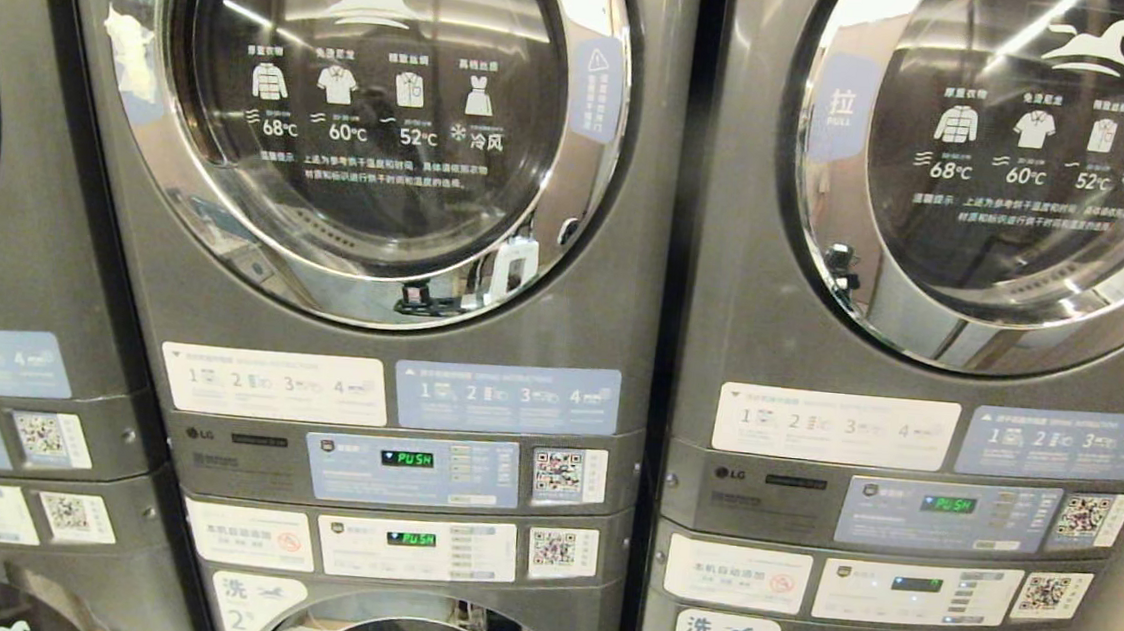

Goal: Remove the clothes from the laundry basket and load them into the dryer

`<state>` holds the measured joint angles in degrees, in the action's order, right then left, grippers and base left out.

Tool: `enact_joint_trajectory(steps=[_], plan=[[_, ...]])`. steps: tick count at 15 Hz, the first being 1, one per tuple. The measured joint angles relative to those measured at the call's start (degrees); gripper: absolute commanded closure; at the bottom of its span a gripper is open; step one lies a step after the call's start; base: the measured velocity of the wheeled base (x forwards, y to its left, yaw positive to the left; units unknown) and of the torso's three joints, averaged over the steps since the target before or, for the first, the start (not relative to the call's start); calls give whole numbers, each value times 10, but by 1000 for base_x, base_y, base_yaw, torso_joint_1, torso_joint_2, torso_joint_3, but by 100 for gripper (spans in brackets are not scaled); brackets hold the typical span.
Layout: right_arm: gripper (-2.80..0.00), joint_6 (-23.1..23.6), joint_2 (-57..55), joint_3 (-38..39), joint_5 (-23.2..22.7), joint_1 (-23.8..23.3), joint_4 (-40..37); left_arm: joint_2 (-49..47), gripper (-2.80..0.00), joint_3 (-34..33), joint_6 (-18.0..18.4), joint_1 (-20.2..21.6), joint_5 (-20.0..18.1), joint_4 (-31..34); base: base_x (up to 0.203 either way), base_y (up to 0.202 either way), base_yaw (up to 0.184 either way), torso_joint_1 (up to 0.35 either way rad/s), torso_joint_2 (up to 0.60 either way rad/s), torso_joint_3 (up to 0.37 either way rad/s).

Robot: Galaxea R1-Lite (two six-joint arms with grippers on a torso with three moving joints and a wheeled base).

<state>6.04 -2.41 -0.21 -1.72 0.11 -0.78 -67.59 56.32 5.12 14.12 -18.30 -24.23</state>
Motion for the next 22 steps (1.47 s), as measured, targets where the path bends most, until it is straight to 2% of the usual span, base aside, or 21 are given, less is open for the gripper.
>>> enact_joint_trajectory(steps=[1, 4, 5, 7, 10, 14, 15, 18, 20, 22], plan=[[0, -14, 8, 1, 6, 0, 2, 59, 0, -85, 0, 0, 2, 12, 0, 0, 0, 0, 0, 0], [0, -14, 20, 2, 7, 0, 3, 230, 0, -320, 2, 1, 22, 61, 0, 0, 0, 0, 0, 0], [0, -14, 21, 2, 7, 0, 3, 287, 0, -386, 3, 1, 37, 87, 0, 0, 0, 0, 0, 0], [0, -18, 23, 2, 9, 0, 3, 391, 0, -473, 1, 1, 79, 154, 0, 0, 0, 0, 0, 0], [0, -22, 23, 2, 8, 0, 4, 480, 0, -531, 10, -2, 150, 278, 0, 0, 0, 0, 0, 0], [0, -29, 23, 2, 8, 0, 6, 510, 0, -551, 20, -46, 152, 272, 0, 0, 0, 0, 0, 0], [0, -32, 23, 2, 10, 0, 6, 512, 0, -552, 20, -69, 152, 273, 0, 0, 0, 0, 0, 0], [0, -30, 23, 2, 10, 0, 6, 513, 0, -552, 14, -176, 160, 274, 0, 0, 0, 0, 0, 0], [0, -27, 23, 2, 8, 0, 6, 514, 0, -555, 11, -200, 172, 265, 0, 0, 0, 0, 0, 0], [0, -27, 23, 2, 8, 0, 6, 515, 0, -556, 9, -204, 173, 266, 0, 0, 0, 0, 0, 0]])
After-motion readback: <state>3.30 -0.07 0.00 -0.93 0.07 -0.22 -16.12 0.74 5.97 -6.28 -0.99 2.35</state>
